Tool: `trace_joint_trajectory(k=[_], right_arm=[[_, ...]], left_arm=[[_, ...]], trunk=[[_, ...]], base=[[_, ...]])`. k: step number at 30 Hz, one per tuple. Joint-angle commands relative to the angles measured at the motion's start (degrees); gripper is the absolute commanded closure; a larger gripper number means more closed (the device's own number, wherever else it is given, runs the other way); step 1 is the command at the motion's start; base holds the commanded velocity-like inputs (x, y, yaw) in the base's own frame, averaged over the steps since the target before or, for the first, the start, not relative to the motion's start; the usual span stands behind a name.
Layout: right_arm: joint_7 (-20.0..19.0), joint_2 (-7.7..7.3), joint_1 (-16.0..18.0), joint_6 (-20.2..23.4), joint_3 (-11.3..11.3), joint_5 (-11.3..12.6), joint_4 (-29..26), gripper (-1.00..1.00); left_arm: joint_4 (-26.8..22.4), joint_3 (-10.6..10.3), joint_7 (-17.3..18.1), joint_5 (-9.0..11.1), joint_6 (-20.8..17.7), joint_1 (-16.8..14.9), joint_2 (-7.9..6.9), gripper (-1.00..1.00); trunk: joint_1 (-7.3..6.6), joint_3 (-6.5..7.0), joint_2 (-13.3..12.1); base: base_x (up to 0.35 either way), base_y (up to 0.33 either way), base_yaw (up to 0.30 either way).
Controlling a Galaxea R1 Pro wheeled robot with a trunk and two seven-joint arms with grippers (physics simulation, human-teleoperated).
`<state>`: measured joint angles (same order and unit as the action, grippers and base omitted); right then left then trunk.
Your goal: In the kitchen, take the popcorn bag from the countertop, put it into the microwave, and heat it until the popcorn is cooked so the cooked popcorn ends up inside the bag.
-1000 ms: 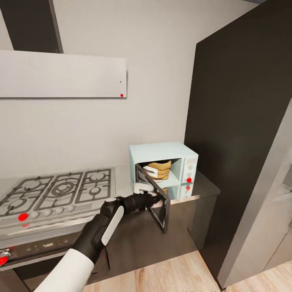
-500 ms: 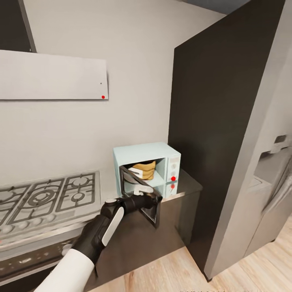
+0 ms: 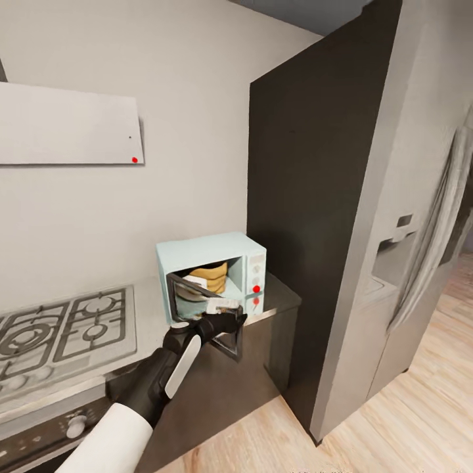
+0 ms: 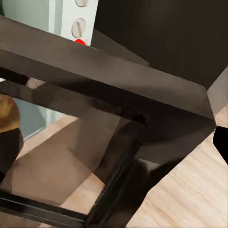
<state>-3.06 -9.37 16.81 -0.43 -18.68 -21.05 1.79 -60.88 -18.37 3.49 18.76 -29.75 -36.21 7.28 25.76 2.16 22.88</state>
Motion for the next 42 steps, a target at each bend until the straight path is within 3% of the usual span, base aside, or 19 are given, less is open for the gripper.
trace_joint_trajectory(k=[1, 9, 14, 20, 42], right_arm=[[-0.1, -0.03, 0.06, -0.02, -0.48, -0.48, 0.14, -1.0], [-0.02, -0.23, 0.06, -0.23, -0.48, -0.48, 0.14, -1.0], [0.04, -0.43, 0.06, -0.61, -0.48, -0.48, 0.14, -1.0], [2.85, -0.05, 0.06, -0.71, -0.46, -0.48, 0.14, -1.0], [2.97, -0.12, 0.06, -0.09, -0.4, -0.5, 0.14, -1.0]], left_arm=[[0.02, 0.06, -0.33, 0.56, -0.3, 0.0, 0.01, -1.0], [0.32, -1.28, -0.69, 0.49, -0.22, 0.0, 0.1, -1.0], [0.32, -1.34, -0.93, 0.24, -0.22, 0.0, 0.02, -1.0], [0.32, -1.41, -0.98, 0.22, -0.22, 0.0, 0.03, -1.0], [1.26, -1.23, -1.76, 0.21, -0.22, 0.0, 0.02, -1.0]], trunk=[[0.02, 0.02, 0.04], [0.02, 0.14, 0.04], [0.02, 0.14, 0.04], [0.02, 0.14, 0.04], [0.02, 0.14, 0.04]], base=[[0.0, 0.0, -0.26], [0.239, 0.0, -0.097], [0.321, 0.0, -0.001], [0.322, 0.0, 0.0], [0.238, 0.0, 0.0]])
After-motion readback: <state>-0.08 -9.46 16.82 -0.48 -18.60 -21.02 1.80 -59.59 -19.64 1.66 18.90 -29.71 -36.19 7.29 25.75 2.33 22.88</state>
